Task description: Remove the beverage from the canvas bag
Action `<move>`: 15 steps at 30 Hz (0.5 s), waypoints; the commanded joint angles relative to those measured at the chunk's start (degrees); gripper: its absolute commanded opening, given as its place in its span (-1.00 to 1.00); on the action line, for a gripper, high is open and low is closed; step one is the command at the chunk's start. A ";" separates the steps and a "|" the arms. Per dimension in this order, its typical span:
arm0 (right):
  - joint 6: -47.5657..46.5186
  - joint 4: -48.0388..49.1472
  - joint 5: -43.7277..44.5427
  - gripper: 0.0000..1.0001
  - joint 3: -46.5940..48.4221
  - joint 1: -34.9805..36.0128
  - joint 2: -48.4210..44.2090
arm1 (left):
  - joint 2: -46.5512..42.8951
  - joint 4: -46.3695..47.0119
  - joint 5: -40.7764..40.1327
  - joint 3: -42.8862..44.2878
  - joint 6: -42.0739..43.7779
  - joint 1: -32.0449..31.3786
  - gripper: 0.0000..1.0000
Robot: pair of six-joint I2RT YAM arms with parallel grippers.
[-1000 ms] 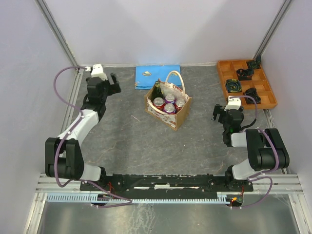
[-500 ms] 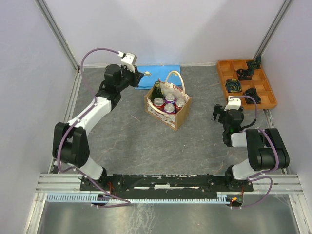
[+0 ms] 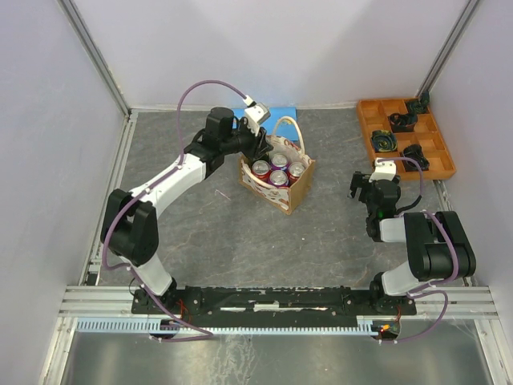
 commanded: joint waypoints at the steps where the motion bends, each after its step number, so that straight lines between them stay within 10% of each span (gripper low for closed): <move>1: -0.60 1.89 -0.20 0.99 1.21 -0.03 -0.21 | 0.33 -7.60 2.33 3.09 6.37 0.07 -0.07; 5: -0.60 1.90 -0.20 0.99 1.25 -0.03 -0.16 | 0.18 -11.90 -2.18 2.50 8.12 -0.20 0.30; 15: -0.60 1.90 -0.20 0.99 1.26 -0.03 -0.21 | 1.63 -12.73 -5.65 0.80 9.01 -0.70 0.33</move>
